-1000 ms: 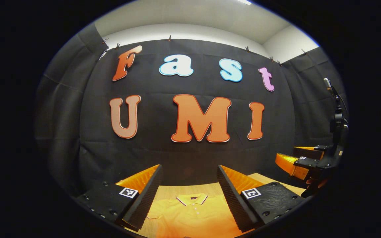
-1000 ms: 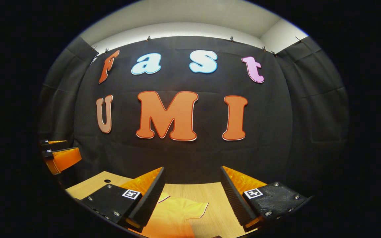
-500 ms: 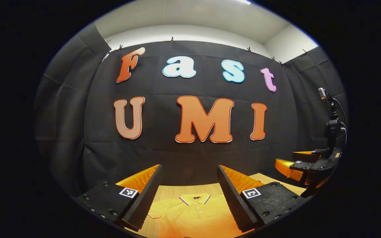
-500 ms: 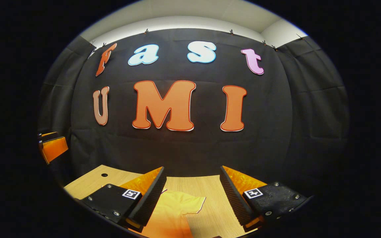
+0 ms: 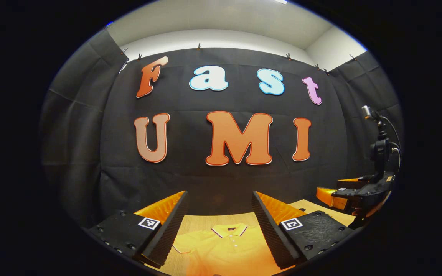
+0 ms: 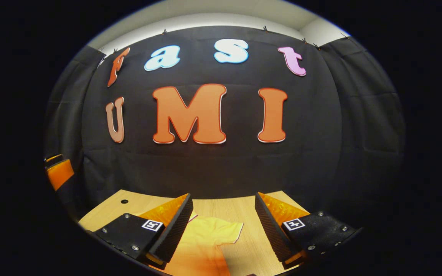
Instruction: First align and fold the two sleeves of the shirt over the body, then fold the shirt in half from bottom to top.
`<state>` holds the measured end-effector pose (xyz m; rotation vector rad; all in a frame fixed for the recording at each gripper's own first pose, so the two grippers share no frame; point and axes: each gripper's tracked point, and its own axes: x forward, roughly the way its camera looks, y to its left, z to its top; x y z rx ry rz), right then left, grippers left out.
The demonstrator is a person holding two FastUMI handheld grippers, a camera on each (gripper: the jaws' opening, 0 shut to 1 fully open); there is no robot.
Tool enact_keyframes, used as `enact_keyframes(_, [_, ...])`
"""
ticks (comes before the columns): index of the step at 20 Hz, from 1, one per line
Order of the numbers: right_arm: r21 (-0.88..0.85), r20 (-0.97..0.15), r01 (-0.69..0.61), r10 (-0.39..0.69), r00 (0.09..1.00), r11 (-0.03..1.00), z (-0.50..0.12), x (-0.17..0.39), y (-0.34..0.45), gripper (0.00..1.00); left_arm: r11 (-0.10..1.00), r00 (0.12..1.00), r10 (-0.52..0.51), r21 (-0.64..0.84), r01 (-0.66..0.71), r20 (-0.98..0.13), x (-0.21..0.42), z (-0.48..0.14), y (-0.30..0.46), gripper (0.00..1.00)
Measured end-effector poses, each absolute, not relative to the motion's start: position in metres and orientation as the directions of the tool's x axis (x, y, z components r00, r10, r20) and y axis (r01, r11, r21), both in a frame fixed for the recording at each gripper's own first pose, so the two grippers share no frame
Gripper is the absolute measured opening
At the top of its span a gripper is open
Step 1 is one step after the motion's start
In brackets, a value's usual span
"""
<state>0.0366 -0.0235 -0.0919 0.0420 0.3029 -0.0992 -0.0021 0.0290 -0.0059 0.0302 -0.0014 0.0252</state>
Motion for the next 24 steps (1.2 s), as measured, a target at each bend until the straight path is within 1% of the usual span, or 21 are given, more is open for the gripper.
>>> enact_keyframes(4, [0.036, -0.449, 0.102, -0.075, 0.890, 0.994, -0.134, 0.053, -0.035, 0.98, 0.997, 0.998, 0.067, 0.047, -0.067, 0.004, -0.009, -0.005, 0.041, 0.98])
enact_keyframes(7, [0.071, -0.570, 0.090, -0.034, 0.821, 0.993, -0.170, 0.063, -0.036, 0.98, 0.993, 0.994, 0.107, 0.057, -0.107, 0.007, -0.014, -0.005, 0.051, 0.98])
enact_keyframes(10, [0.087, -0.657, 0.082, -0.005, 0.754, 0.993, -0.203, 0.076, -0.036, 0.98, 0.988, 0.990, 0.140, 0.059, -0.140, -0.003, -0.016, -0.008, 0.058, 0.96])
enact_keyframes(12, [0.088, -0.706, 0.076, 0.008, 0.708, 0.993, -0.219, 0.085, -0.031, 0.97, 0.985, 0.987, 0.160, 0.062, -0.158, -0.012, -0.016, -0.011, 0.062, 0.98])
enact_keyframes(16, [0.137, -0.796, 0.089, 0.056, 0.603, 0.987, -0.259, 0.098, -0.033, 0.96, 0.980, 0.981, 0.192, 0.060, -0.189, -0.034, -0.018, -0.019, 0.067, 0.99])
enact_keyframes(21, [0.133, -0.875, 0.108, 0.065, 0.480, 0.985, -0.302, 0.111, -0.041, 0.95, 0.971, 0.968, 0.237, 0.051, -0.234, -0.086, -0.015, -0.036, 0.078, 0.99])
enact_keyframes(24, [0.159, -0.915, 0.133, 0.095, 0.393, 0.978, -0.328, 0.114, -0.039, 0.92, 0.964, 0.957, 0.266, 0.051, -0.262, -0.116, -0.014, -0.045, 0.081, 0.96])
